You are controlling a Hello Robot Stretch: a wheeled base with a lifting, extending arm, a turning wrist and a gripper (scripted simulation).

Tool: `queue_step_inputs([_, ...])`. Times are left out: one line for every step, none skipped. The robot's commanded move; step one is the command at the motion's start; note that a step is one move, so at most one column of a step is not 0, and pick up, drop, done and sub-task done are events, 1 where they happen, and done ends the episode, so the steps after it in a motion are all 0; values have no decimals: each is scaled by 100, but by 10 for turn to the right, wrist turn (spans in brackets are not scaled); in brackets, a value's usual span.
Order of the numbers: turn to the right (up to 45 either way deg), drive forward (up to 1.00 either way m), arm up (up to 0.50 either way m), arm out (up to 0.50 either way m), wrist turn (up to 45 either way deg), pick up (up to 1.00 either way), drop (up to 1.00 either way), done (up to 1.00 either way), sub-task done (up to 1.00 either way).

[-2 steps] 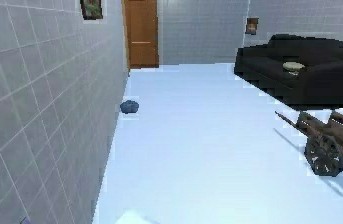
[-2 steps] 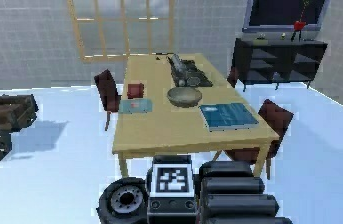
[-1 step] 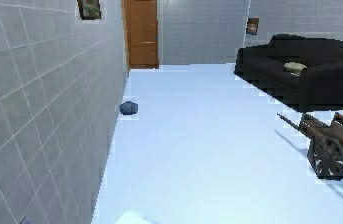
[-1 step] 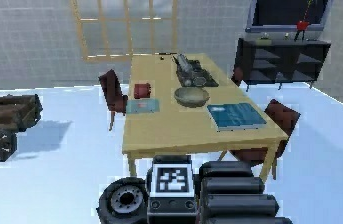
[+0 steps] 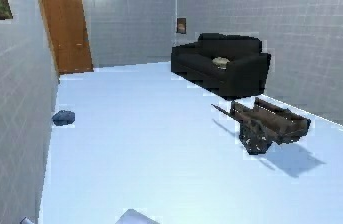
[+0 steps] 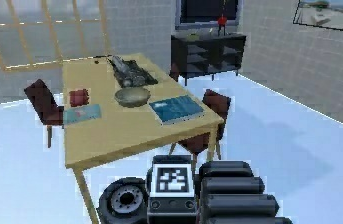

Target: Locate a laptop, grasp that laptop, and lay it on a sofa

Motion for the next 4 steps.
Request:
queue_step_inputs([0, 100, 0, 0, 0, 0, 0, 0, 0])
queue_step_inputs([0, 100, 0, 0, 0, 0, 0, 0, 0])
queue_step_inputs([0, 100, 0, 0, 0, 0, 0, 0, 0])
queue_step_inputs([30, 0, 0, 0, 0, 0, 0, 0, 0])
